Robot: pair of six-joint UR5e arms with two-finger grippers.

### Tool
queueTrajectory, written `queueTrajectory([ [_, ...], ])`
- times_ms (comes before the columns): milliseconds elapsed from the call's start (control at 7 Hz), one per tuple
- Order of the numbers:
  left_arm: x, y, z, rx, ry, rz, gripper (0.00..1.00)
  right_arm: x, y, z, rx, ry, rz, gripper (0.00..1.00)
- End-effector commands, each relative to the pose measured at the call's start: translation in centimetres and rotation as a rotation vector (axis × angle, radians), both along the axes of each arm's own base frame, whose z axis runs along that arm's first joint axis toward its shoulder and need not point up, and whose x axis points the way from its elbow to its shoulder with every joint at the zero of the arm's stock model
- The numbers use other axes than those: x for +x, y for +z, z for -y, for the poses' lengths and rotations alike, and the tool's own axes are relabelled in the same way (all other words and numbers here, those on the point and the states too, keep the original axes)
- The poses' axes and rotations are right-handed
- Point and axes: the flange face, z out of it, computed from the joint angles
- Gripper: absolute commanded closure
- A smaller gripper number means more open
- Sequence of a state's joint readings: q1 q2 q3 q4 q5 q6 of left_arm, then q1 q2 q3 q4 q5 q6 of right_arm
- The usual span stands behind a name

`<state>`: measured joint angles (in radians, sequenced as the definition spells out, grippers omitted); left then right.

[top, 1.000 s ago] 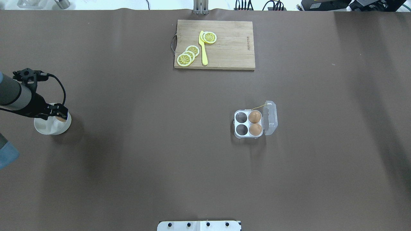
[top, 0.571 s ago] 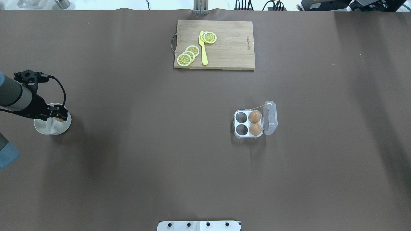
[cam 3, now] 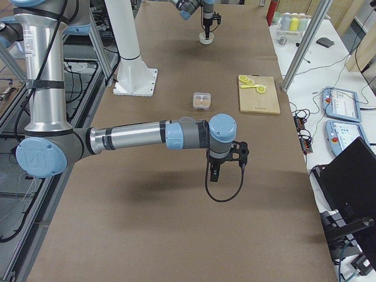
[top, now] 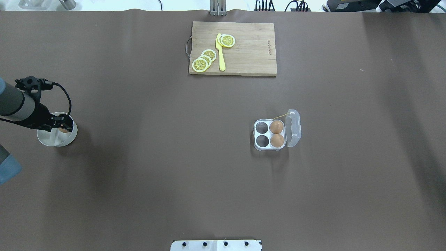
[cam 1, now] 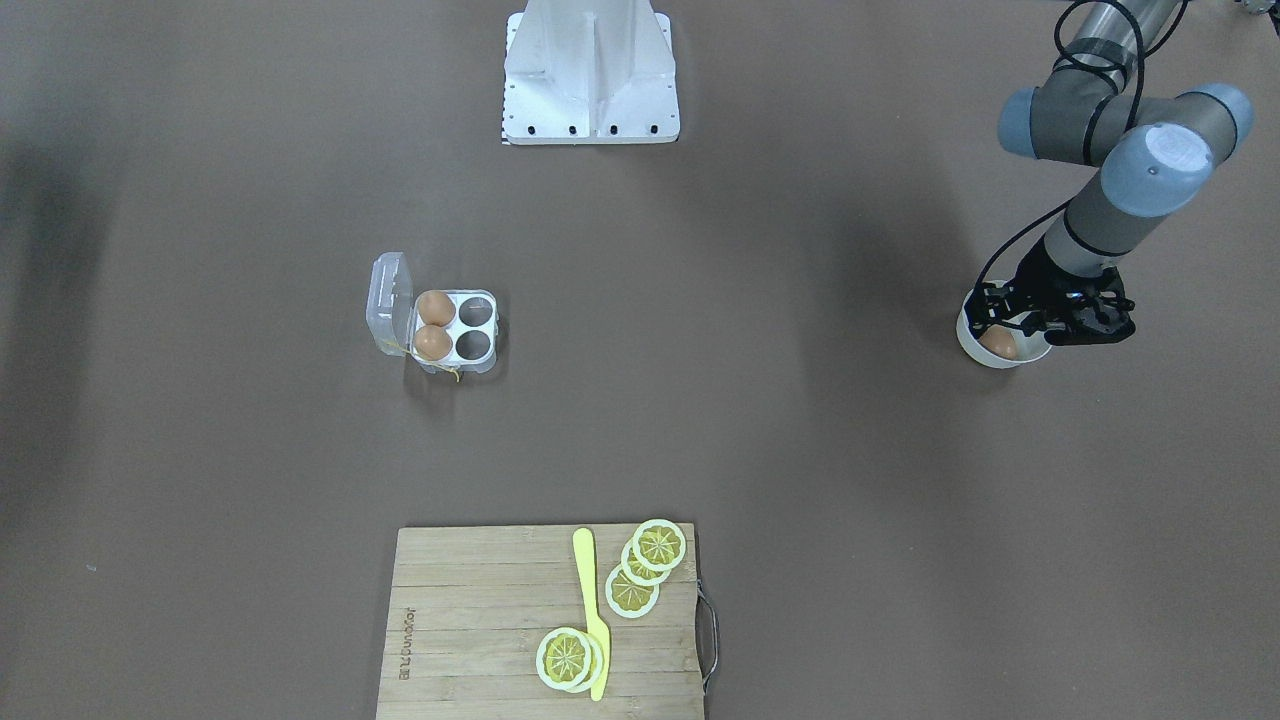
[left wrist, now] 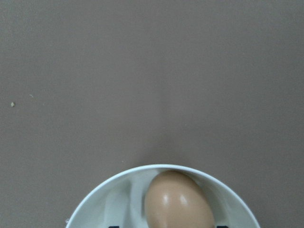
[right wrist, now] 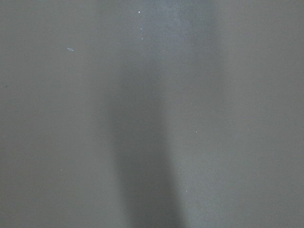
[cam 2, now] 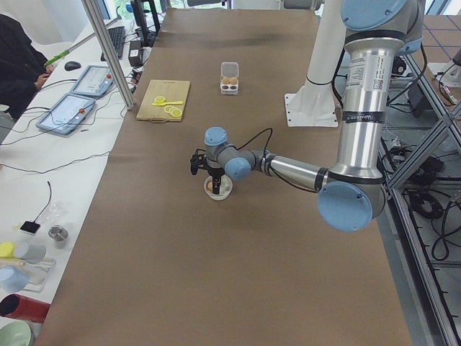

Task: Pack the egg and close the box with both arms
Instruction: 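Lower the left gripper and close it around the brown egg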

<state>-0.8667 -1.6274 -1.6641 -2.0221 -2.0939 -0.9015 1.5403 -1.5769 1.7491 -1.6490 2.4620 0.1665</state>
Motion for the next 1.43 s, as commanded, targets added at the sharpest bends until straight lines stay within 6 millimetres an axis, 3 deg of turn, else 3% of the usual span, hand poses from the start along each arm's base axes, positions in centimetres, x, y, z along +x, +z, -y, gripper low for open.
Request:
queueTrajectory([
  [0, 0.2, 0.3, 0.3, -0.004, 0.001, 0.004, 0.25, 0.0, 0.2, 0.0, -0.003, -0.001, 0.0, 0.0],
  [286, 0.3, 0.3, 0.3, -0.002, 0.002, 0.003, 0.26, 0.0, 0.2, 0.0, -0.001, -0.002, -0.002, 0.0],
  [714, 0.2, 0.3, 0.3, 0.003, 0.006, 0.003, 0.46, 0.0, 0.0, 0.1, 0.002, -0.002, -0.002, 0.0],
  [1143, -0.4, -0.3, -0.1, 0.012, 0.002, -0.005, 0.77, 0.0, 0.0, 0.1, 0.002, -0.002, -0.002, 0.0],
  [1286, -0.7, -0.8, -0.2, 0.018, -0.001, -0.009, 0.81, 0.1, 0.0, 0.1, 0.002, 0.0, -0.002, 0.0],
])
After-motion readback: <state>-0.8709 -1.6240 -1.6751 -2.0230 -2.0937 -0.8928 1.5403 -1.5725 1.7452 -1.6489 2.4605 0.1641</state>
